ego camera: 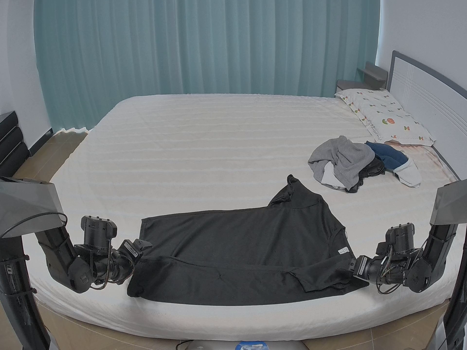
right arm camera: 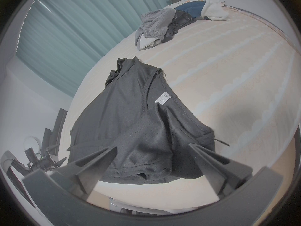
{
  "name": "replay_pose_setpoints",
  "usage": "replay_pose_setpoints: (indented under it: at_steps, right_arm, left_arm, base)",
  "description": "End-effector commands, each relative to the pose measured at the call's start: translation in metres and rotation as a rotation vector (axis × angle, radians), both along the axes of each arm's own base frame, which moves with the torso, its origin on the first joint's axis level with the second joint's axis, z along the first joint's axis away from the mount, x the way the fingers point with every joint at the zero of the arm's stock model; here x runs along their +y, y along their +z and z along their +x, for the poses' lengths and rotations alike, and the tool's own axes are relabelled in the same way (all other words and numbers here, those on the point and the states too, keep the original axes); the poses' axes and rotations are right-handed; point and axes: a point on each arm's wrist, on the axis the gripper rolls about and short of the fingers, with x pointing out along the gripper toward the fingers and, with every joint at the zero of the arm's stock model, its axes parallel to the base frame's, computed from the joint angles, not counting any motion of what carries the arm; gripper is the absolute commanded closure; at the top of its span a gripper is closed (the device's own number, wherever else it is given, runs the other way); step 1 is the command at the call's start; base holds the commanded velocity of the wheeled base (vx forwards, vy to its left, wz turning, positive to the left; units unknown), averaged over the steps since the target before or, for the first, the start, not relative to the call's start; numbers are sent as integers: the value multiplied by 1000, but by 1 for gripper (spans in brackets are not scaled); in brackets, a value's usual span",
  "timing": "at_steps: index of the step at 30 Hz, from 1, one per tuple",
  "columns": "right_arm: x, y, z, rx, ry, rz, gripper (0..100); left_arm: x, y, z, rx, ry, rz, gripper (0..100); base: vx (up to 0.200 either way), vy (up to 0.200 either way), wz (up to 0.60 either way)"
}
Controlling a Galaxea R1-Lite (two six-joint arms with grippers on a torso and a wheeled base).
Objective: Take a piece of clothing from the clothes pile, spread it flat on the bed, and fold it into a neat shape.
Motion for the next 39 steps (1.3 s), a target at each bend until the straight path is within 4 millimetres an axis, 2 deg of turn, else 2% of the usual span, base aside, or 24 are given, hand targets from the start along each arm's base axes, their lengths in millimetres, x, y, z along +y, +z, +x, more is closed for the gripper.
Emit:
replay_pose_setpoints:
  at_steps: [1, 17, 26, 32, 39]
  right_arm:
    - [1, 7, 2, -18, 1, 51, 0]
    - [2, 7, 3, -16, 11, 68, 0]
    - [3, 7, 7, -26, 12, 69, 0]
    - [3, 8, 8, -29, 12, 72, 0]
    - [4, 10, 9, -30, 3, 113, 0]
  left_arm:
    - [0, 0, 0, -1, 0, -2, 0]
    - [0, 0, -1, 0, -1, -2, 0]
    - [0, 1, -1, -1, -1, -2, 0]
    - [0, 3, 0, -11, 0, -1, 0]
    - [11, 35, 7, -129, 41, -9, 0]
  base:
    - [0, 0, 0]
    - [0, 0, 0]
    - [0, -200, 0]
    - [0, 0, 0]
    - [0, 0, 0]
